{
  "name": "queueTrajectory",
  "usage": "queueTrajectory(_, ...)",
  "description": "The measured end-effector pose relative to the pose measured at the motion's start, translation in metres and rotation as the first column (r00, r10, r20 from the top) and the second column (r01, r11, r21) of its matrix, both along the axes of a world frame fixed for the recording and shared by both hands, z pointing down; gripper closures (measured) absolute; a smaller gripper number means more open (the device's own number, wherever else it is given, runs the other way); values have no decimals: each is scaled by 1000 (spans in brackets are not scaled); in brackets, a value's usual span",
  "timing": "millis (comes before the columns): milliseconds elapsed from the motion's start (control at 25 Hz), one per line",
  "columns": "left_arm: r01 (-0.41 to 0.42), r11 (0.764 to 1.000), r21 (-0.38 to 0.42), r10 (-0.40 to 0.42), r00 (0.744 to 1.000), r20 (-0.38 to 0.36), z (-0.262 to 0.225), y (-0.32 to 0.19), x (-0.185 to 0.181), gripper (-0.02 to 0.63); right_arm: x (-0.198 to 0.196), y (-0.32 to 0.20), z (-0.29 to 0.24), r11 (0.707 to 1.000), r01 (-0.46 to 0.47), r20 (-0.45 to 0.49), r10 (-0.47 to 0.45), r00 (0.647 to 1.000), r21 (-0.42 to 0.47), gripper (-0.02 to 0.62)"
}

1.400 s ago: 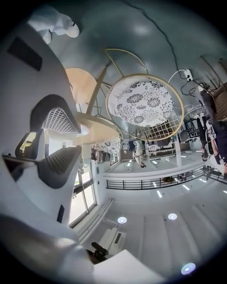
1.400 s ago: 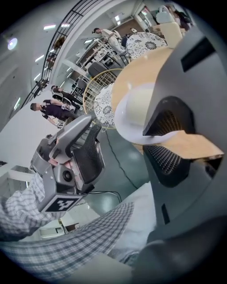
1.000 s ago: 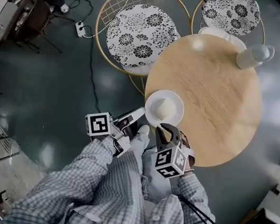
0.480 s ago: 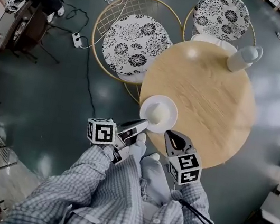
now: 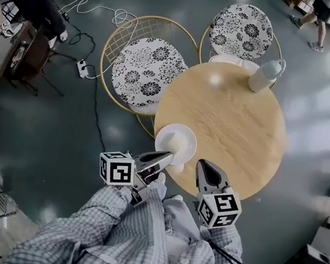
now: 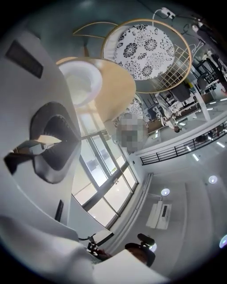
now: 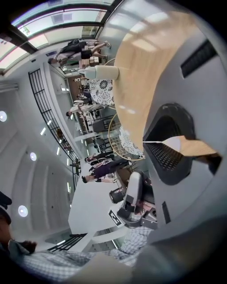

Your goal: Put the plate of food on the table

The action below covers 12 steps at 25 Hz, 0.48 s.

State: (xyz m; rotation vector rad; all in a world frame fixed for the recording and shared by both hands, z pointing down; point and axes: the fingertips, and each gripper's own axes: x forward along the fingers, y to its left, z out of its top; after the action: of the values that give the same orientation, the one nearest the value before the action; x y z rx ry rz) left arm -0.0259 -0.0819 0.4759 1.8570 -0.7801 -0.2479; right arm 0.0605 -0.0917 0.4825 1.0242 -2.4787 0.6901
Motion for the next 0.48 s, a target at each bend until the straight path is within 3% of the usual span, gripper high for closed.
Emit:
queueTrajectory(240, -77, 990, 121, 66, 993, 97, -37, -8, 19, 598, 16, -13, -35, 995, -86, 88, 83, 993, 39, 580)
queueTrajectory(480, -141, 956, 256, 99, 980, 170, -83, -12, 33, 598, 24, -19, -76, 984, -147, 185, 126, 975, 102, 580)
